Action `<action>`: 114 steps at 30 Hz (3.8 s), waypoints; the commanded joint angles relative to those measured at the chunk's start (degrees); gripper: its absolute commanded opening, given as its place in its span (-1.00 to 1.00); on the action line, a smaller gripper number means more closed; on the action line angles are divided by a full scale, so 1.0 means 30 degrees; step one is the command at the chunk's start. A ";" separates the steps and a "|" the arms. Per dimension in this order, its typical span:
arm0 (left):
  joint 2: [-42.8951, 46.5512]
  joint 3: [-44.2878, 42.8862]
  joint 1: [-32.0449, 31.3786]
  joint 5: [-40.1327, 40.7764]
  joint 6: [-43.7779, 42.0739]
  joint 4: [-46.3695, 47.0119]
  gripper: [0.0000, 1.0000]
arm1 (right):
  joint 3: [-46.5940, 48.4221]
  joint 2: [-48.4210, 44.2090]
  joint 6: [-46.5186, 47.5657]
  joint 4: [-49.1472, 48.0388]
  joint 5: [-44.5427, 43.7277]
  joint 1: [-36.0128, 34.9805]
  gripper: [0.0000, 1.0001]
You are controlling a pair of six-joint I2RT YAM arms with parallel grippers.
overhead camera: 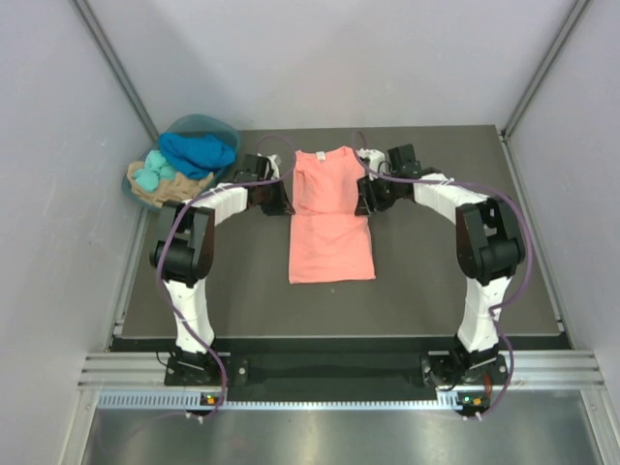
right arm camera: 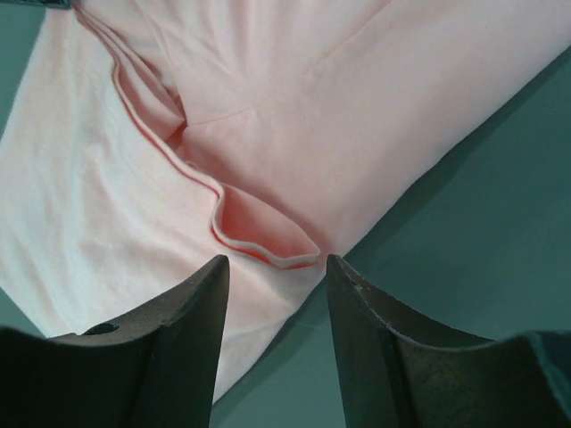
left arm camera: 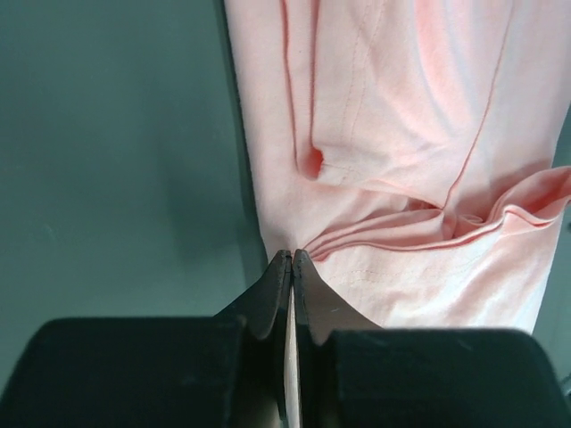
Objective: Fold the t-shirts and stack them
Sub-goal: Fold the tshirt
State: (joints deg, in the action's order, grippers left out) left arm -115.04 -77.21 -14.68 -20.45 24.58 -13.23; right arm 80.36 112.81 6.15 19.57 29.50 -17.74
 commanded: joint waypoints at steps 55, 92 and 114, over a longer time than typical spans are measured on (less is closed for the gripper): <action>-0.1054 -0.2211 0.0058 0.2772 0.1768 0.1718 -1.00 | 0.1396 0.1331 0.0029 -0.1957 0.4056 0.1723 -0.50; 0.6560 0.7157 -0.0615 -0.1559 0.3613 -0.1979 -0.13 | -1.0583 -0.7574 -0.6445 -0.3330 0.2443 0.0609 0.14; 0.6063 0.8861 -0.1319 -0.1974 0.3702 -0.0597 -0.71 | -1.3483 -0.7518 -0.8085 -0.7489 0.4025 0.0199 -0.03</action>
State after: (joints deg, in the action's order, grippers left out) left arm -97.76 -51.51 -18.13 -25.63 35.83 -16.21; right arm 40.84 89.95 -17.17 1.93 39.44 -16.40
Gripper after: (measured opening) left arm 0.157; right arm 0.491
